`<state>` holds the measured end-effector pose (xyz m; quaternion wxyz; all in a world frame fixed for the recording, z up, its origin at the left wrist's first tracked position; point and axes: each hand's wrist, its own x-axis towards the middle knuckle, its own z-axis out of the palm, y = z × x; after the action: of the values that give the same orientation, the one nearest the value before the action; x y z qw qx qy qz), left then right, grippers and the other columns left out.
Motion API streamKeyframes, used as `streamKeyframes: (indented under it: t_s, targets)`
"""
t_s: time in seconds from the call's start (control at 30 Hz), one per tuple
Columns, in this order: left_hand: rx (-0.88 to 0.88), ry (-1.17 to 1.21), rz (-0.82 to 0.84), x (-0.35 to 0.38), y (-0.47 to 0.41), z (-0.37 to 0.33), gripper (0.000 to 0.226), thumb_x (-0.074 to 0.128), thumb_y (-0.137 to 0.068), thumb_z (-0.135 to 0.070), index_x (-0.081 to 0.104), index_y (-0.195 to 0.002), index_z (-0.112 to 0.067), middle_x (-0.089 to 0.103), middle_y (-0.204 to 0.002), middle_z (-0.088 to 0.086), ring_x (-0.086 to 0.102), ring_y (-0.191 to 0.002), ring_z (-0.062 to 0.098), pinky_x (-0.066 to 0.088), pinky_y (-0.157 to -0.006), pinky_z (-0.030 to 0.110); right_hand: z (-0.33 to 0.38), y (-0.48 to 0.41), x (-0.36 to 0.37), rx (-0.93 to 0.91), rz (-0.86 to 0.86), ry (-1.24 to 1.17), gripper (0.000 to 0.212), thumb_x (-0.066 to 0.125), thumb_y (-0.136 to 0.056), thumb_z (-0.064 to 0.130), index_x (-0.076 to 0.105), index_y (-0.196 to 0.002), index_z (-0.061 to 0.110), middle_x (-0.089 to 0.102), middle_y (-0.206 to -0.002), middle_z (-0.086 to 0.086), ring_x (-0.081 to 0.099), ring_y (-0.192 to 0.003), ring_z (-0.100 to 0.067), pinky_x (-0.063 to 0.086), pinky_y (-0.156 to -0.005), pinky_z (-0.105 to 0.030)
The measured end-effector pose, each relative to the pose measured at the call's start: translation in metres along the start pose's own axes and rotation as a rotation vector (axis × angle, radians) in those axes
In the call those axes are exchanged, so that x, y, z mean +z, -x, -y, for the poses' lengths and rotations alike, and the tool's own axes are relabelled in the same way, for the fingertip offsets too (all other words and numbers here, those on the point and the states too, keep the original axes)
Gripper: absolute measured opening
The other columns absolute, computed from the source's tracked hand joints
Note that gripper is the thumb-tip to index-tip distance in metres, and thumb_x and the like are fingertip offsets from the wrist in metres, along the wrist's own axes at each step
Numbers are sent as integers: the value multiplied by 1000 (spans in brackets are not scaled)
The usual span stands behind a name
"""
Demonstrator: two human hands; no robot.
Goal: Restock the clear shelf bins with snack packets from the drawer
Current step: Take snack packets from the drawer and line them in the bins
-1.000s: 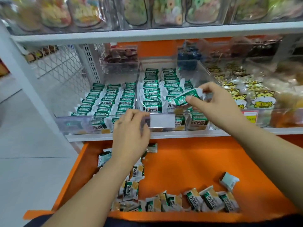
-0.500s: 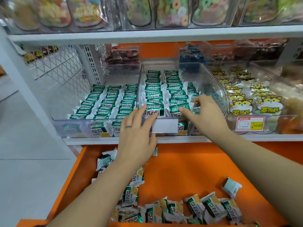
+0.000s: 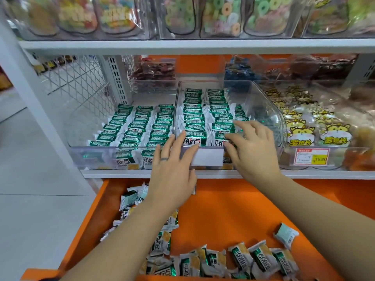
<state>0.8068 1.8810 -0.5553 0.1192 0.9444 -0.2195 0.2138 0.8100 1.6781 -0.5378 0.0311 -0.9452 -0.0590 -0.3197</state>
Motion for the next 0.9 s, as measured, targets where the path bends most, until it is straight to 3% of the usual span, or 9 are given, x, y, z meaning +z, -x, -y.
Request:
streamKeyframes:
  t_s: [0.1,0.23,0.37,0.43,0.5,0.6,0.67,0.73,0.9]
  targets:
    - [2,-34,-20,2,1,-1,60,73,-75,-23,53,-132,-21,38,-148,13,35,-136,38,28,-106,59,16,11,9,-19,191,43,62,30,-93,45,51,-134,5,49,-142,-15,40,-134,-37,18,-113,-50]
    - [7,-85,-45,7,0,-4,65,76,-72,-25,52,-132,-20,39,-148,15,36,-135,40,28,-105,60,20,3,10,-64,384,74,75,18,-91,52,29,-147,4,29,-153,-19,23,-142,-40,19,-115,-50]
    - [4,-108,-69,8,3,-5,65,72,-72,-25,50,-133,-22,36,-150,14,30,-137,41,23,-105,64,19,3,-1,-64,437,22,73,26,-96,52,2,-153,13,-1,-161,-8,-4,-148,-29,-2,-118,-43]
    - [12,-66,-108,8,8,-7,54,60,-78,-25,49,-131,-24,37,-149,11,26,-137,38,16,-108,64,17,12,-5,-59,355,-74,69,34,-95,48,13,-153,15,9,-160,-4,2,-148,-26,-2,-119,-43]
    - [87,-18,-154,10,13,-12,42,49,-82,-23,54,-123,-24,46,-141,7,35,-133,33,22,-111,60,11,24,-8,-112,188,-156,60,41,-92,39,35,-145,13,35,-152,-5,23,-143,-24,11,-119,-42]
    - [259,111,-143,19,22,-21,31,52,-81,-18,65,-109,-23,62,-117,-3,56,-110,20,34,-102,39,-8,45,-14,-201,43,-281,33,49,-90,23,60,-119,10,62,-115,-4,51,-111,-18,38,-97,-31]
    - [293,149,-42,30,27,-30,30,48,-82,-21,67,-104,-25,66,-103,-9,62,-92,12,35,-93,30,-28,63,-15,-201,122,-280,22,50,-89,20,66,-104,13,67,-95,-1,60,-90,-16,49,-78,-30]
    - [267,181,96,40,30,-41,30,44,-84,-22,68,-101,-28,68,-96,-13,63,-82,8,34,-89,26,-53,81,-13,-153,294,-218,17,52,-90,21,67,-98,16,69,-88,0,65,-80,-20,53,-65,-34]
    - [224,203,380,74,25,-67,33,40,-98,-25,54,-126,-33,55,-125,-17,51,-112,5,24,-104,25,-114,124,5,162,769,-78,16,44,-99,29,58,-107,26,62,-98,5,47,-77,-14,35,-63,-26]
